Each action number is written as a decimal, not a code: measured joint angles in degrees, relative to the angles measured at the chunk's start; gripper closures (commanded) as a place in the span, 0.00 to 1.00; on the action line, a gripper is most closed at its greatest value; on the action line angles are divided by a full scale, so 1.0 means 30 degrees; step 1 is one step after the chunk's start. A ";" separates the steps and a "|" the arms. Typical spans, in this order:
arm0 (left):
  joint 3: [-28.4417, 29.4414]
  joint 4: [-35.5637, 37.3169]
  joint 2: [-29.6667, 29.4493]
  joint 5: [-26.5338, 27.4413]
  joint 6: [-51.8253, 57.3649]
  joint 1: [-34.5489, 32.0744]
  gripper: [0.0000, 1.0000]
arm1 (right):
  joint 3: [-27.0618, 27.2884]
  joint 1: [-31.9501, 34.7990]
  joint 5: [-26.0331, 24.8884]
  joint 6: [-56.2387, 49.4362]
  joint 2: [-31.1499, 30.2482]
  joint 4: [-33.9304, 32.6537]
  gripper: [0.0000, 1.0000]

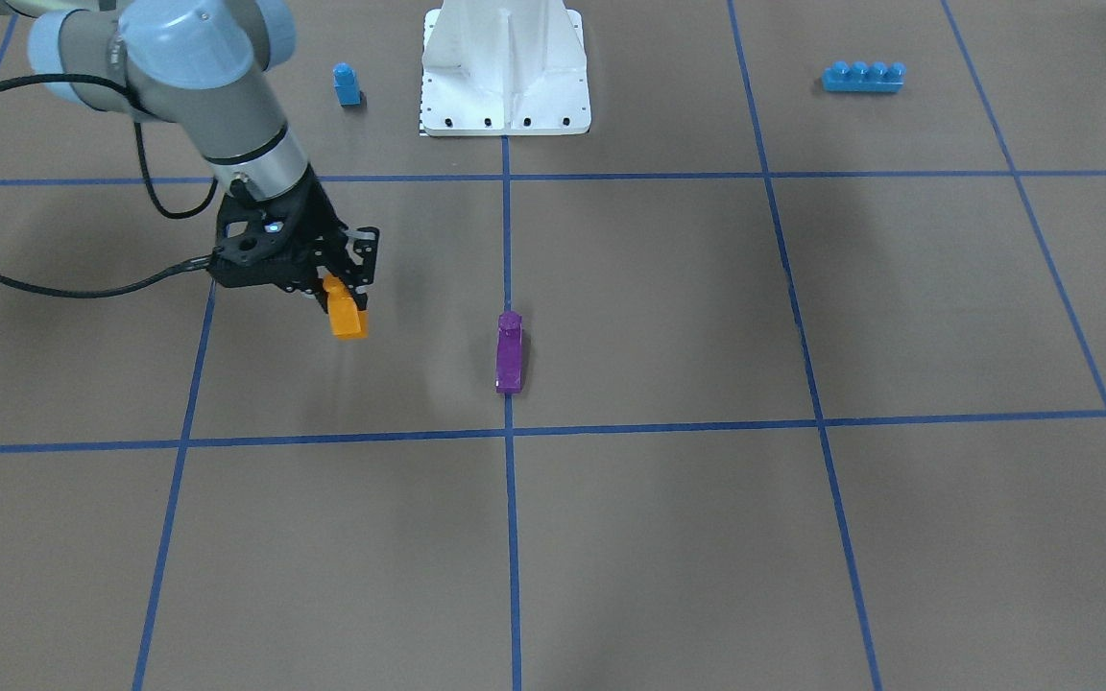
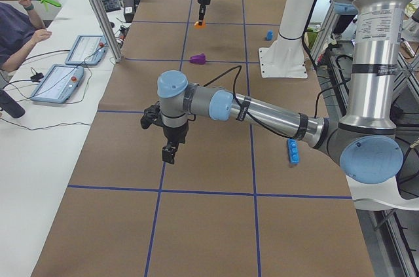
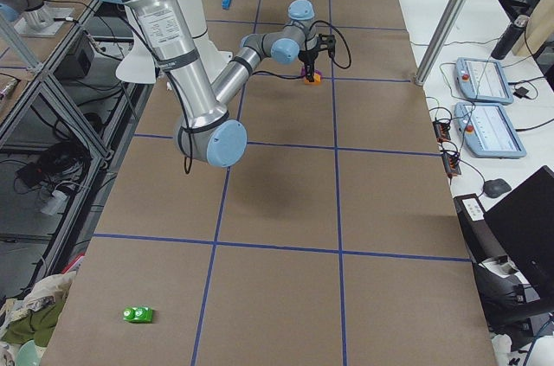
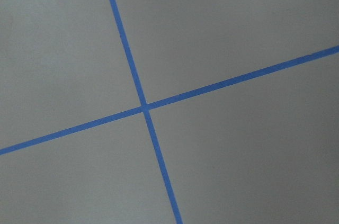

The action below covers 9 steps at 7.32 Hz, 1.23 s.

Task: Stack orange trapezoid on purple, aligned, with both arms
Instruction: 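Carry the orange block with the right gripper above the purple block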

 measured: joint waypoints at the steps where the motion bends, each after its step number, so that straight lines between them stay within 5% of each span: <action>1: 0.0043 0.0006 0.0112 -0.0210 0.0094 -0.0076 0.00 | -0.0340 -0.0693 -0.0613 0.0538 0.1584 -0.1451 1.00; 4: 0.0020 -0.0005 0.0319 -0.0331 0.0152 -0.0121 0.00 | -0.3102 -0.1943 -0.1723 0.1625 0.4781 -0.2951 1.00; 9: -0.0004 -0.0034 0.0631 -0.0311 0.0182 -0.0135 0.00 | -0.5472 -0.2470 -0.2529 0.1598 0.6164 -0.2946 1.00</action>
